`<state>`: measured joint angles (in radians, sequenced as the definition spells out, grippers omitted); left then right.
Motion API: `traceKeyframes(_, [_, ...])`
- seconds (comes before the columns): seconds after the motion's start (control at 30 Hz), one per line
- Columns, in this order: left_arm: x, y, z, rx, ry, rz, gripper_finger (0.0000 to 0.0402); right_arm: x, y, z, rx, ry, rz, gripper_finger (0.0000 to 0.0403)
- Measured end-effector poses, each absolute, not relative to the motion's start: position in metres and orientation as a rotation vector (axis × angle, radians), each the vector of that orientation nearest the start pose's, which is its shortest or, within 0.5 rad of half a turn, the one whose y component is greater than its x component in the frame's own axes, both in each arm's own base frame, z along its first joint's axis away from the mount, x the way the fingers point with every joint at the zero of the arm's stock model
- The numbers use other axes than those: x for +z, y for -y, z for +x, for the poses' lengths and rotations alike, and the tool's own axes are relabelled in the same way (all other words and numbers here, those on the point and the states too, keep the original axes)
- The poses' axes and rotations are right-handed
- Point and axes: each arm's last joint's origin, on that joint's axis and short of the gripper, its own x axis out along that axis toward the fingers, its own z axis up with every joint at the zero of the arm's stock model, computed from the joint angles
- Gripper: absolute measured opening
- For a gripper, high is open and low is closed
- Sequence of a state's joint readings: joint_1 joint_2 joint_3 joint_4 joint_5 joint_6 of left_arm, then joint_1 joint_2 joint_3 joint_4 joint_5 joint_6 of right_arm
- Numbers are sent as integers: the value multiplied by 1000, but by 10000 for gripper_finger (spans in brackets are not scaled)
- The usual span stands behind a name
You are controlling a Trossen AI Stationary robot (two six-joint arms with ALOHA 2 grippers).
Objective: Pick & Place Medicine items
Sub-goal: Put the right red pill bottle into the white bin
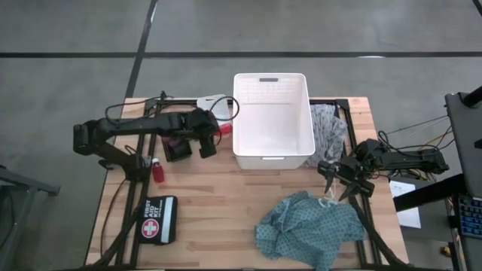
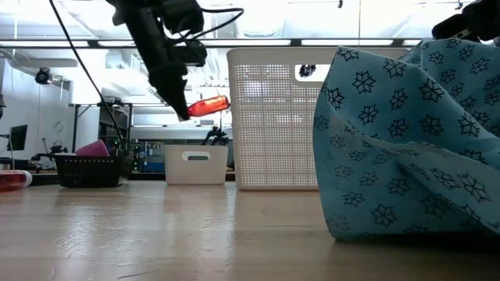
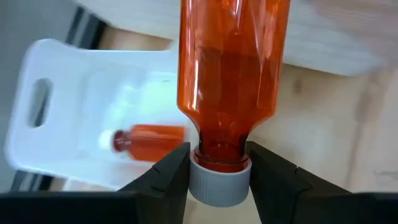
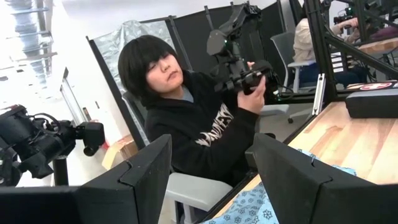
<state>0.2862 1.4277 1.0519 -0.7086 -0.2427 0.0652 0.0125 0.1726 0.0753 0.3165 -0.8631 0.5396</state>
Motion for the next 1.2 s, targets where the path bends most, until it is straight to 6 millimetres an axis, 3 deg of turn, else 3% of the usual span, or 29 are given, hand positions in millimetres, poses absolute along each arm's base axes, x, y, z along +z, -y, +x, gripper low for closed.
traceKeyframes(0.4, [252,-133,246,636,-1101,-64,147,204,-23,94,902,-34,409,224])
traceKeyframes(0.7, [249,-157,239,635,-1072,-122,147,204,-23,94,902,-34,409,224])
traceKeyframes(1.2, [195,-189,250,656,-1230,-185,147,203,-23,94,901,-40,412,224])
